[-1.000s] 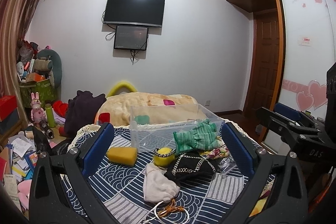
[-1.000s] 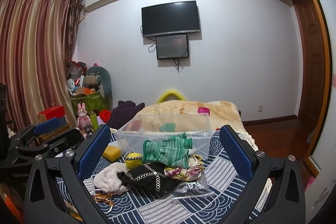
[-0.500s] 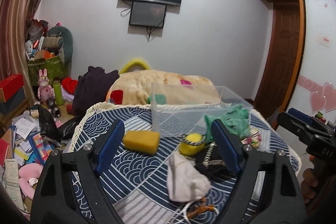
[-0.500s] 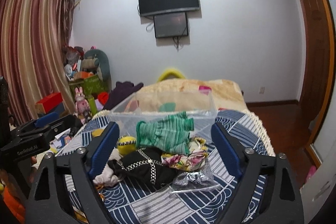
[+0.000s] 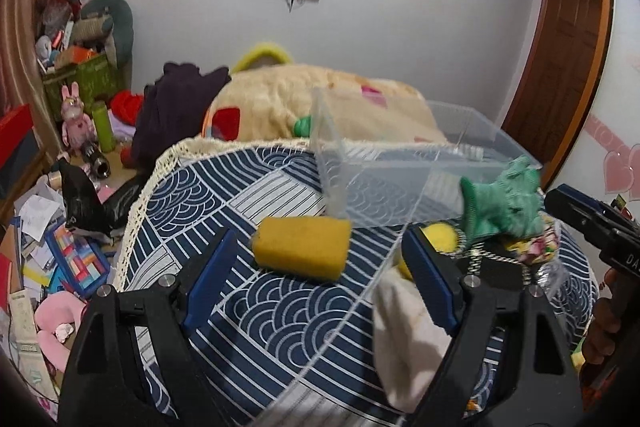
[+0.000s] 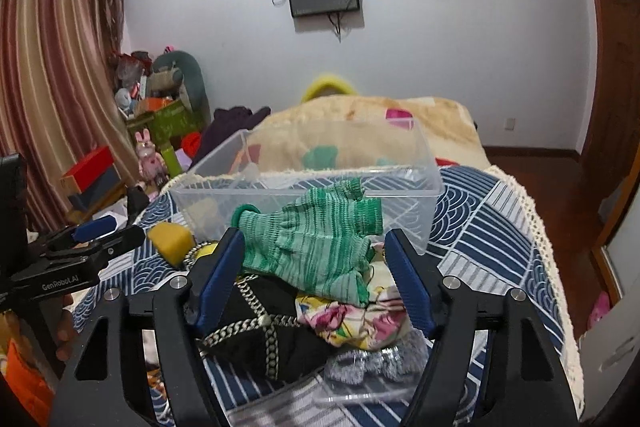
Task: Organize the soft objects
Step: 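Grasp the yellow sponge with the left gripper while the right grasps the green glove, then lower the sponge and glove into the clear box and open both grippers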
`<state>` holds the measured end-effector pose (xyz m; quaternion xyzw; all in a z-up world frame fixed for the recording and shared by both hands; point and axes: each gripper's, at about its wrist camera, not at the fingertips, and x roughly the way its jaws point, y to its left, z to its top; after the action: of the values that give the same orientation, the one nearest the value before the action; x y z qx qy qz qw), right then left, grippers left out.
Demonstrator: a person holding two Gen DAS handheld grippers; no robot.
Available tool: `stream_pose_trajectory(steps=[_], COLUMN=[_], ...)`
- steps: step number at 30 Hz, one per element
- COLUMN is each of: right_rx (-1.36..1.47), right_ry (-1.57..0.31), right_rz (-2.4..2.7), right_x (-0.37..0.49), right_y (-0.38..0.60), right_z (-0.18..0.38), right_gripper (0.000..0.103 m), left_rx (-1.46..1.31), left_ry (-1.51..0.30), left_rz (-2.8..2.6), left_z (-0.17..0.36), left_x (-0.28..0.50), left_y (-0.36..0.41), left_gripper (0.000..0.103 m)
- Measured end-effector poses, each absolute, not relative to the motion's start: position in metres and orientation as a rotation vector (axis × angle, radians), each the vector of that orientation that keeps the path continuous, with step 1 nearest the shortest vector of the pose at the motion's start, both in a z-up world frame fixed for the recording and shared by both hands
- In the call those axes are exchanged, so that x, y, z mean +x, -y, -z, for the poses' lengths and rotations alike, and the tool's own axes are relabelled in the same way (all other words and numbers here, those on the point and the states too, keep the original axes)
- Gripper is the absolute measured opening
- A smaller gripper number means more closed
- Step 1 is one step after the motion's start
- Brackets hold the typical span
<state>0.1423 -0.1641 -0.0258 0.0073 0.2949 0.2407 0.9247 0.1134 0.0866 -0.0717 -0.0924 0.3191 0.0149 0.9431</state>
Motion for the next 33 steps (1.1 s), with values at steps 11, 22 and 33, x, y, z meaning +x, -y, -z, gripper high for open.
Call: stream_pose_trajectory(steps=[11,22,33], right_rx=[-0.055,-0.034,-0.036], right_ry=[-0.684,-0.721,-0.631], right_rz=[-0.476,-0.502,-0.504], right_x=[0.156,0.158,0.143], right_y=[0.154,0.165,0.168], right_z=[0.045,0.049,0.03], right_gripper=[0.07,0.041,0.032], left_rx=[-0.151,-0.161,-0.119], left_ry=[-0.766,-0.788,-0.702], left_rz=[-0.018,-0.007,-0.017], left_z=[0.094,0.102,0.082], left_x=[0.143,0.148,0.128], left_y=[-0.085,-0.086,-0.075], left_gripper=[0.085,0.062,0.059])
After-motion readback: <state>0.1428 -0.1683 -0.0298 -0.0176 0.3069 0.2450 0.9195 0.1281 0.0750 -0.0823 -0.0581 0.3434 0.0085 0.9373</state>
